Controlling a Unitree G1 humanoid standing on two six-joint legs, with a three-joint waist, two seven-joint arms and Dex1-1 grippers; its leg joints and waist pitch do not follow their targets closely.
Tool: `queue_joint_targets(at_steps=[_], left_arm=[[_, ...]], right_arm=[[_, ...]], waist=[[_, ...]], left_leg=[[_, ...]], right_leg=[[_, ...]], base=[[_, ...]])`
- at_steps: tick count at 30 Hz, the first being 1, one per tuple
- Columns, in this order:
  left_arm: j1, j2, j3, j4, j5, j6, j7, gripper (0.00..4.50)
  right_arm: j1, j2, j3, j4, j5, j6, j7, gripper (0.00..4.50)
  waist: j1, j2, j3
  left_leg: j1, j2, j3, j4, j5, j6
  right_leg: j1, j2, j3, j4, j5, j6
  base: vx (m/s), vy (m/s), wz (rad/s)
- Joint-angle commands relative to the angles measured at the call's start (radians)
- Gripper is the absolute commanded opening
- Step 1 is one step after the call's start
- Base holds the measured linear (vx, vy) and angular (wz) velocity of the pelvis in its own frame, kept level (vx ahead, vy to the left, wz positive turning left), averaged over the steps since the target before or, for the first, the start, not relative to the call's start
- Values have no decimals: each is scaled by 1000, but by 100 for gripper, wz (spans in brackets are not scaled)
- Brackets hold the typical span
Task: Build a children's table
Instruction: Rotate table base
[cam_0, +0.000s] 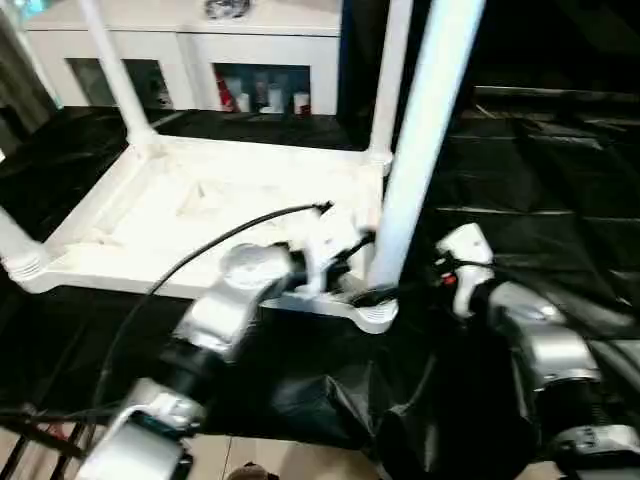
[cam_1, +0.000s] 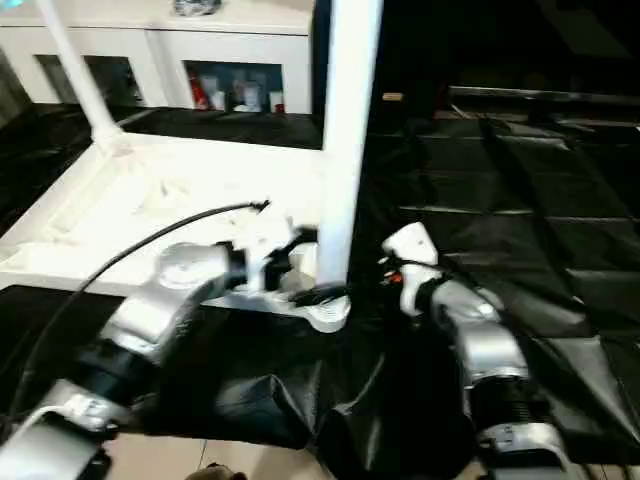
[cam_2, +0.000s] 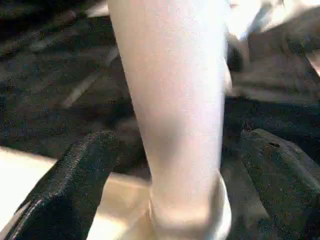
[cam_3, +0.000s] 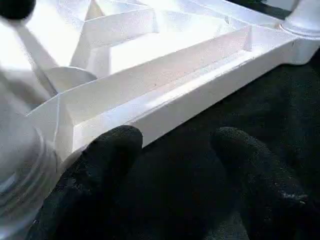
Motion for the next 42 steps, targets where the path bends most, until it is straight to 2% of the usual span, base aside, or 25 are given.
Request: queue_joint_targets(at_steps=[1, 4, 6, 7, 9, 13, 14, 15, 17, 18, 20, 22, 26, 27, 29, 30, 31, 32, 33, 34, 35, 36, 38, 40, 42], left_arm=[[-3, 28, 13, -21, -5, 26, -33, 431], [-12, 50, 10, -13, 4, 33, -45, 401], [-21, 90, -17, 7, 44, 23, -70, 386], [-32, 115, -38, 34, 83, 2, -81, 386], [-48, 120, -51, 63, 108, -12, -80, 357], [-74, 119, -79, 105, 138, -27, -76, 342], [-74, 119, -79, 106, 139, -28, -75, 323], [-79, 117, -83, 118, 150, -34, -63, 323], [-92, 113, -96, 160, 182, -63, -36, 303], [-94, 112, -97, 164, 185, -66, -34, 303], [-101, 104, -100, 197, 204, -86, -8, 291], [-105, 96, -101, 222, 218, -93, 4, 266], [-103, 98, -117, 236, 237, -86, 14, 246], [-107, 94, -115, 247, 234, -88, 10, 222], [-110, 89, -114, 264, 233, -93, 7, 218], [-112, 85, -113, 279, 234, -93, 2, 200], [-113, 84, -112, 286, 235, -92, 0, 186], [-109, 78, -115, 291, 240, -87, -3, 186], [-109, 78, -115, 291, 240, -87, -3, 176], [-107, 75, -117, 290, 241, -80, -13, 172], [-107, 75, -117, 290, 241, -80, -13, 166], [-105, 78, -125, 275, 238, -56, -45, 157], [-102, 84, -135, 265, 239, -41, -64, 134], [-93, 103, -169, 231, 246, 5, -124, 123], [-91, 110, -179, 210, 245, 34, -153, 103]], right_arm=[[19, -36, -8, -37, 5, 1, 34, 316], [35, -65, 3, -63, 1, 4, 71, 316], [60, -107, 20, -111, 3, 17, 122, 316], [85, -151, 36, -162, 8, 34, 173, 316], [112, -203, 55, -229, 15, 66, 238, 316], [147, -262, 78, -330, 47, 127, 312, 316], [148, -263, 78, -332, 47, 129, 314, 316], [154, -270, 81, -352, 49, 139, 321, 316], [164, -278, 86, -388, 51, 160, 326, 316], [165, -279, 87, -393, 52, 163, 327, 316], [176, -283, 91, -418, 55, 176, 325, 316], [187, -286, 96, -443, 57, 194, 323, 316], [198, -296, 107, -473, 59, 217, 328, 316], [196, -295, 107, -476, 66, 221, 335, 316], [193, -289, 110, -471, 64, 221, 332, 316], [191, -285, 120, -463, 47, 216, 318, 316], [191, -284, 126, -460, 36, 213, 311, 316], [204, -273, 126, -471, 43, 222, 302, 316], [204, -273, 126, -471, 43, 222, 302, 316], [211, -267, 124, -483, 52, 233, 300, 316], [211, -267, 124, -483, 52, 233, 300, 316], [213, -257, 132, -477, 50, 232, 294, 316], [210, -252, 139, -467, 43, 224, 288, 316], [198, -254, 142, -457, 32, 215, 270, 316], [191, -254, 136, -457, 35, 215, 262, 316]], waist=[[3, -4, -73], [7, -8, -73], [13, -8, -75], [12, -8, -71], [16, -7, -73], [23, -4, -70], [26, -7, -70], [27, -7, -71], [27, -1, -72], [28, -5, -74], [30, -7, -76], [32, -10, -77], [36, -6, -76], [36, -7, -75], [37, -6, -75], [39, 3, -75], [37, -1, -75], [37, -5, -75], [38, -4, -75], [37, -8, -76], [39, -7, -75], [40, -10, -77], [41, 5, -77], [38, -1, -76], [37, 0, -77]], left_leg=[[10, 50, -14, -73, -246, 39], [8, 48, -14, -72, -240, 43], [10, 51, -14, -71, -227, 52], [6, 50, -15, -73, -230, 58], [6, 49, -15, -70, -228, 64], [7, 49, -16, -72, -243, 62], [8, 52, -18, -72, -253, 61], [7, 52, -18, -73, -252, 58], [8, 52, -19, -71, -250, 54], [7, 49, -18, -70, -242, 55], [8, 49, -17, -68, -227, 57], [7, 49, -17, -67, -212, 62], [6, 51, -18, -68, -224, 59], [6, 50, -20, -69, -230, 58], [6, 50, -19, -69, -235, 57], [7, 50, -21, -69, -235, 51], [6, 49, -19, -69, -237, 51], [5, 49, -21, -71, -243, 48], [6, 50, -21, -70, -243, 48], [7, 51, -20, -70, -239, 50], [6, 51, -20, -70, -238, 50], [6, 52, -20, -70, -226, 53], [7, 52, -21, -69, -227, 50], [6, 52, -21, -71, -233, 48], [7, 52, -20, -70, -222, 50]], right_leg=[[55, -64, 51, -68, -269, -212], [58, -65, 50, -68, -272, -211], [56, -64, 51, -68, -268, -204], [57, -63, 51, -70, -275, -198], [59, -64, 52, -69, -278, -187], [57, -67, 50, -78, -337, -176], [56, -69, 51, -79, -348, -173], [56, -69, 50, -79, -345, -176], [55, -67, 50, -77, -329, -183], [57, -67, 50, -76, -320, -177], [56, -67, 51, -75, -303, -179], [56, -67, 51, -74, -294, -181], [55, -70, 50, -77, -320, -173], [56, -69, 49, -77, -326, -170], [55, -71, 50, -78, -332, -169], [54, -71, 49, -78, -329, -174], [54, -70, 49, -80, -325, -174], [56, -70, 48, -78, -324, -174], [56, -72, 49, -78, -325, -175], [55, -72, 49, -78, -318, -177], [55, -72, 50, -77, -317, -179], [56, -74, 50, -74, -305, -182], [54, -73, 51, -74, -294, -189], [57, -74, 51, -74, -295, -189], [56, -73, 52, -73, -292, -191]], base=[[0, 0, 0], [0, 0, 0], [0, 0, 0], [0, 0, 0], [0, 0, 0], [0, 0, 0], [0, 0, 0], [0, 0, 0], [0, 0, 0], [0, 0, 0], [0, 0, 0], [0, 0, 0], [0, 0, 0], [0, 0, 0], [0, 0, 0], [0, 0, 0], [0, 0, 0], [0, 0, 0], [0, 0, 0], [0, 0, 0], [0, 0, 0], [0, 0, 0], [0, 0, 0], [0, 0, 0], [0, 0, 0]])
